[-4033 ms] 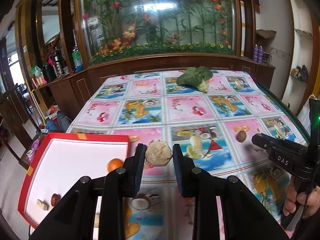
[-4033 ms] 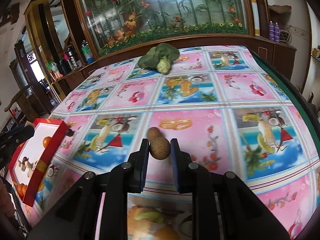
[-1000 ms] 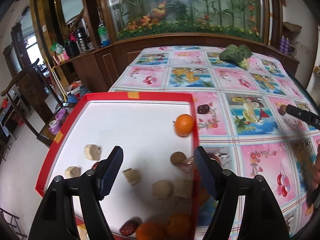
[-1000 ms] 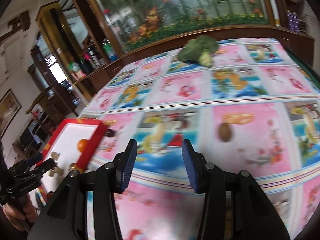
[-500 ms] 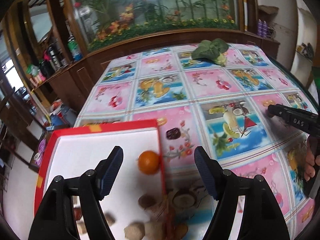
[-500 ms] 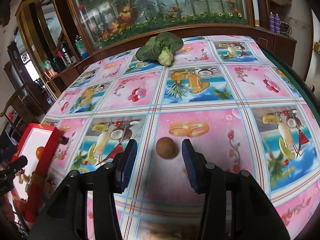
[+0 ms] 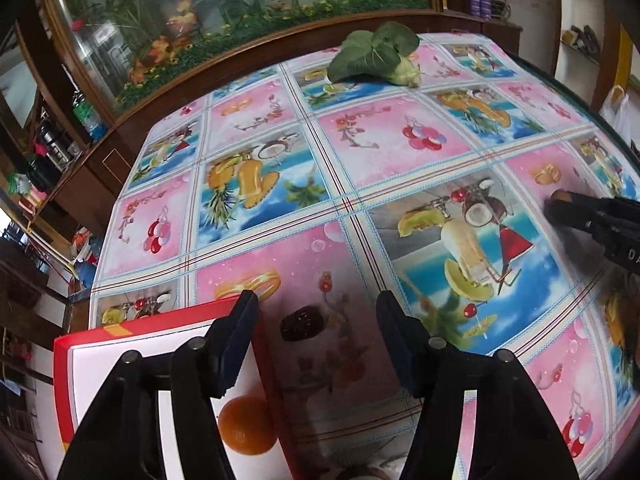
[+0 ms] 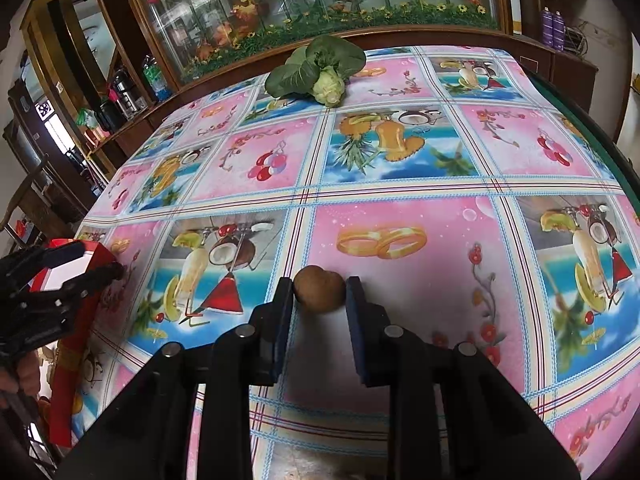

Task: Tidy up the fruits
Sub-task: 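Grasp a brown round fruit with the right tool while the left tool grasps a dark red date, then carry the brown fruit and the date over the red tray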

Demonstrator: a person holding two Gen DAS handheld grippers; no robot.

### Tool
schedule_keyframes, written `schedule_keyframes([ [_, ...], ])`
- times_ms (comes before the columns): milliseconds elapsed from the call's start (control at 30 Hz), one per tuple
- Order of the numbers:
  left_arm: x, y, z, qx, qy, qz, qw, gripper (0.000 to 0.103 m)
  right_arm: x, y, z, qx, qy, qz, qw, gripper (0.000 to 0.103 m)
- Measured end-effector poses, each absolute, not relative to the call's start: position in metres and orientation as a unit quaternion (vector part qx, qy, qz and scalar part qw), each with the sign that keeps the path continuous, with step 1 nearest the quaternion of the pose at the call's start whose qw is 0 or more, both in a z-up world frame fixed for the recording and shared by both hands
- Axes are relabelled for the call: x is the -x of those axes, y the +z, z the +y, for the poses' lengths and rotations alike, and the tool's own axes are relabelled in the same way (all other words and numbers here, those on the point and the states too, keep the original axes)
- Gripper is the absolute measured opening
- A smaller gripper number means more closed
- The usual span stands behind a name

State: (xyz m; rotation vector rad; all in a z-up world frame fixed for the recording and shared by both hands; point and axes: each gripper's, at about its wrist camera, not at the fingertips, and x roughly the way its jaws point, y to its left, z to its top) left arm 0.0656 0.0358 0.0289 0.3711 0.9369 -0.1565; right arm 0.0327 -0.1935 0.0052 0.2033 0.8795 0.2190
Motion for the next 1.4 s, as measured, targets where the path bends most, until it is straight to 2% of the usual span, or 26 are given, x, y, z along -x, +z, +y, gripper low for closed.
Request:
schedule_keyframes([
  [200, -0.064, 0.025, 0.035, -0.201, -0.080, 0.440, 0.872, 0.061, -0.034, 0.006, -0.193, -0.097, 0.106, 0.426, 0.893, 0.028],
  [300, -0.062, 0.018, 0.035, -0.180, -0.120, 0.466, 0.858, 0.057, -0.034, 0.006, -0.193, -0.096, 0.106, 0.425, 0.894, 0.028],
  [367, -0.057, 0.015, 0.030, -0.203, -0.119, 0.453, 0.860, 0.055, -0.034, 0.006, -0.193, -0.098, 0.106, 0.426, 0.893, 0.028],
  [500, -0.053, 0.026, 0.034, -0.142, -0.165, 0.450, 0.866, 0.055, -0.034, 0.005, -0.194, -0.101, 0.107, 0.426, 0.893, 0.028],
  [600, -0.045, 0.032, 0.029, -0.139, -0.193, 0.439, 0.867, 0.055, -0.034, 0.005, -0.194, -0.102, 0.107, 0.426, 0.892, 0.028],
  [767, -0.047, 0.035, 0.030, -0.158, -0.155, 0.432, 0.874, 0.055, -0.034, 0.005, -0.194, -0.101, 0.107, 0.426, 0.893, 0.028],
  [900, -0.059, 0.024, 0.032, -0.173, -0.139, 0.455, 0.862, 0.054, -0.034, 0.005, -0.194, -0.101, 0.107, 0.426, 0.893, 0.028],
  [933, -0.060, 0.021, 0.032, -0.178, -0.138, 0.460, 0.859, 0.049, -0.033, 0.005, -0.194, -0.101, 0.106, 0.426, 0.893, 0.028],
  [1067, -0.063, 0.019, 0.032, -0.185, -0.128, 0.460, 0.859, 0.039, -0.034, 0.005, -0.194, -0.102, 0.107, 0.426, 0.892, 0.028],
  [1133, -0.063, 0.021, 0.035, -0.178, -0.125, 0.461, 0.860, 0.029, -0.034, 0.005, -0.194, -0.102, 0.107, 0.426, 0.892, 0.028],
  [1267, -0.061, 0.019, 0.035, -0.183, -0.106, 0.459, 0.863, 0.025, -0.034, 0.005, -0.194, -0.098, 0.107, 0.425, 0.893, 0.028],
  [1300, -0.061, 0.019, 0.035, -0.182, -0.101, 0.458, 0.864, 0.023, -0.033, 0.005, -0.193, -0.096, 0.107, 0.425, 0.894, 0.028],
  [1333, -0.061, 0.018, 0.035, -0.183, -0.096, 0.458, 0.865, 0.016, -0.033, 0.005, -0.193, -0.096, 0.107, 0.424, 0.894, 0.028],
  [1400, -0.059, 0.013, 0.034, -0.171, -0.103, 0.471, 0.859, 0.015, -0.033, 0.006, -0.193, -0.097, 0.107, 0.425, 0.894, 0.028],
])
